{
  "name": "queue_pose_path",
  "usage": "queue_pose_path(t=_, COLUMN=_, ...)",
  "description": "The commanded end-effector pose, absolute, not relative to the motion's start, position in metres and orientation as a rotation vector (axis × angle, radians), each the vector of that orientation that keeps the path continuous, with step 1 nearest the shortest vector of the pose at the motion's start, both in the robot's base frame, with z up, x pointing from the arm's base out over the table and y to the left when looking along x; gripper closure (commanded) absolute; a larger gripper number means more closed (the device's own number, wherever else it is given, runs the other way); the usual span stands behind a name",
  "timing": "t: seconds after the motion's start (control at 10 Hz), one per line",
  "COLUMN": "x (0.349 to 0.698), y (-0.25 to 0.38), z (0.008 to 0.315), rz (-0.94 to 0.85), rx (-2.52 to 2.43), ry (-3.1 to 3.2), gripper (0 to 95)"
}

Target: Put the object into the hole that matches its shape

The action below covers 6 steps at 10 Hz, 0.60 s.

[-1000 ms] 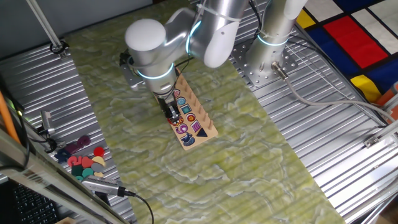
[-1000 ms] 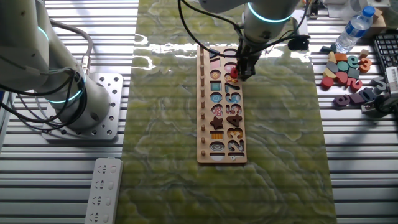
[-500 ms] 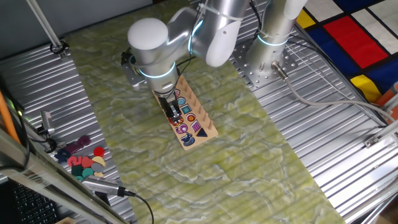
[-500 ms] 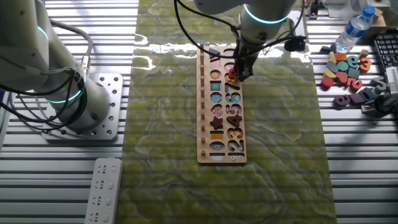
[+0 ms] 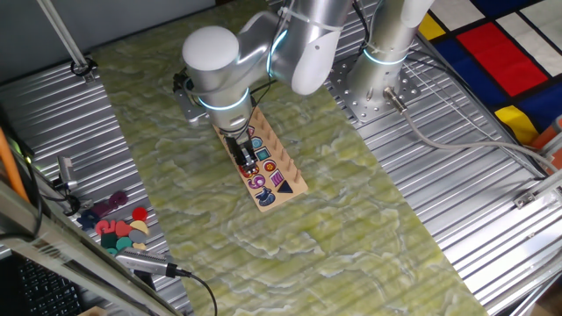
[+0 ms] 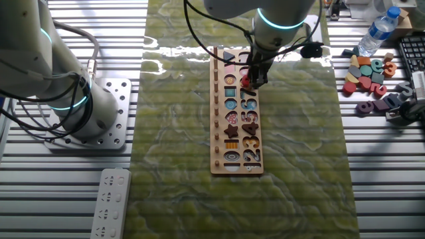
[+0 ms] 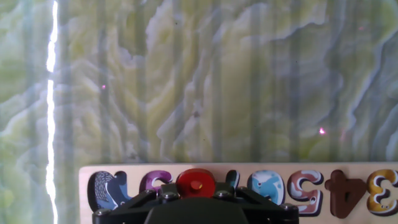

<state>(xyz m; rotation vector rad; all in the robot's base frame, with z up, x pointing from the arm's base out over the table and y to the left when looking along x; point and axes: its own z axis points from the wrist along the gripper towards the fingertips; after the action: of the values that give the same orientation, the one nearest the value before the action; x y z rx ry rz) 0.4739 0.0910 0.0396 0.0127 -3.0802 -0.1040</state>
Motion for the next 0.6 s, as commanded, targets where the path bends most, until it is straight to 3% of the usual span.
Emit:
queue_pose_path(t=0.1, x=0.4728, y=0.0903, z=0.0368, rz=-0.107, rx=0.013, ry=-3.085, gripper=95.0)
queue_pose_path(t=0.6, x=0.4714, y=0.096, z=0.0332, rz=-0.11, rx=-0.009, ry=-3.089, gripper=95.0)
